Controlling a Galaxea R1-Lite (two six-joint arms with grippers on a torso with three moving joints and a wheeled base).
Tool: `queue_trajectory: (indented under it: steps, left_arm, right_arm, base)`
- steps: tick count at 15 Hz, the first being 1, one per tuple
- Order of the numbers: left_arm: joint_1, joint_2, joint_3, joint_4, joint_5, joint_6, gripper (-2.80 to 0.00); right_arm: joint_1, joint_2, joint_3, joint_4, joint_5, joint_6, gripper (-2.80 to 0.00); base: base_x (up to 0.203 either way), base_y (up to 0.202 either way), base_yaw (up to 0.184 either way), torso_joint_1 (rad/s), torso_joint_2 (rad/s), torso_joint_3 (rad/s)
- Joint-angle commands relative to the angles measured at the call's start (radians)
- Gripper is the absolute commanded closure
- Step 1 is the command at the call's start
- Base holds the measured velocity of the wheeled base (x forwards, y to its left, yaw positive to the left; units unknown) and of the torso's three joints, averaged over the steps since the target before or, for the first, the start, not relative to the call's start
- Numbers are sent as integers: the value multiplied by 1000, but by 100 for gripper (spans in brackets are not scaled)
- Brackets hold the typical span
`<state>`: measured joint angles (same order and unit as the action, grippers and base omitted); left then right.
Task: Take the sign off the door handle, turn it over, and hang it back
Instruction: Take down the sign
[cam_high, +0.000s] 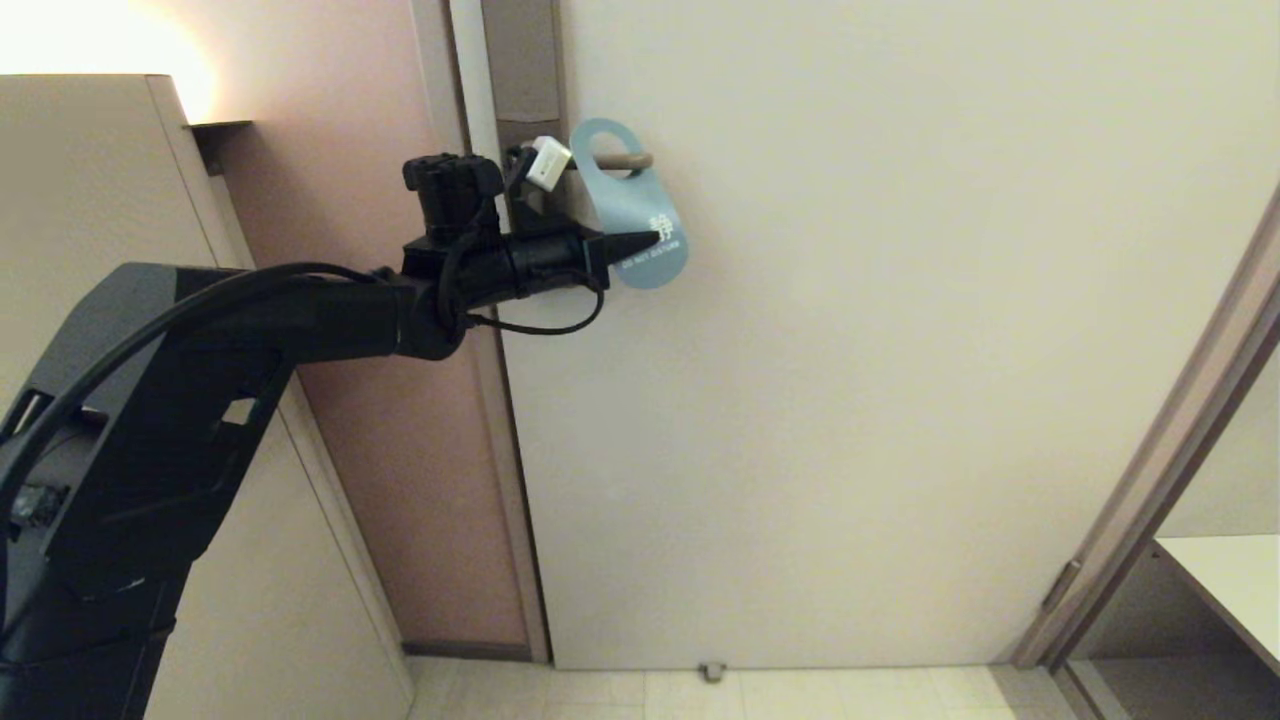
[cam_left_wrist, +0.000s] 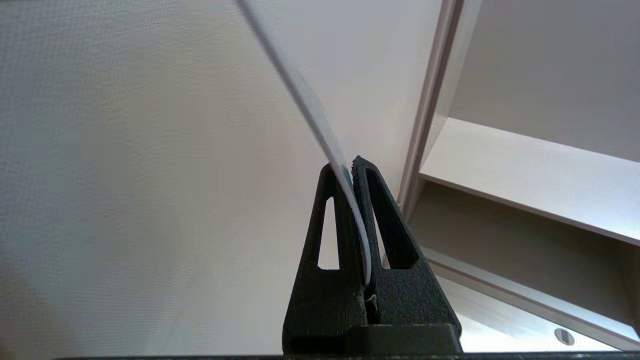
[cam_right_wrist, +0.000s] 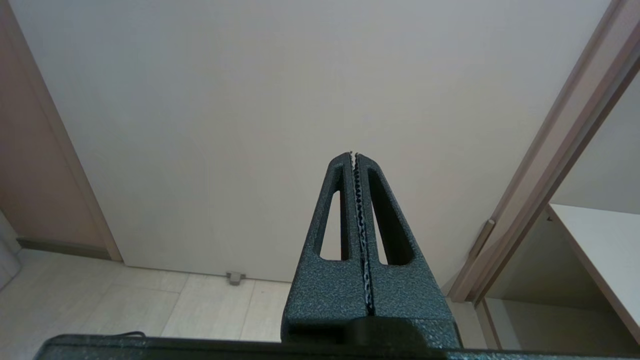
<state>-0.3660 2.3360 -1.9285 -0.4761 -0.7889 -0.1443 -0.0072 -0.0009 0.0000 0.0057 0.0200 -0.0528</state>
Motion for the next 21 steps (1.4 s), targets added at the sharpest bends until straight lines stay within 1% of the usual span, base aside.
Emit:
queue_trajectory:
  steps: [1,8,13,21]
  left_arm:
    - [-7,3,0,-5,-6,-1,0]
    - [-1,25,2,-4,2,0,0]
    - [39,52,2,-6,9,3,0]
    - [7,34,-3,-6,10,3,0]
  right_arm:
    - [0,1,0,0,0,-1,0]
    - [0,1,0,0,0,-1,0]
    - [1,1,0,0,0,-1,0]
    - [1,1,0,0,0,-1,0]
  base:
    - [0,0,0,0,0,0]
    - [0,0,0,0,0,0]
    - [0,0,0,0,0,0]
    - [0,0,0,0,0,0]
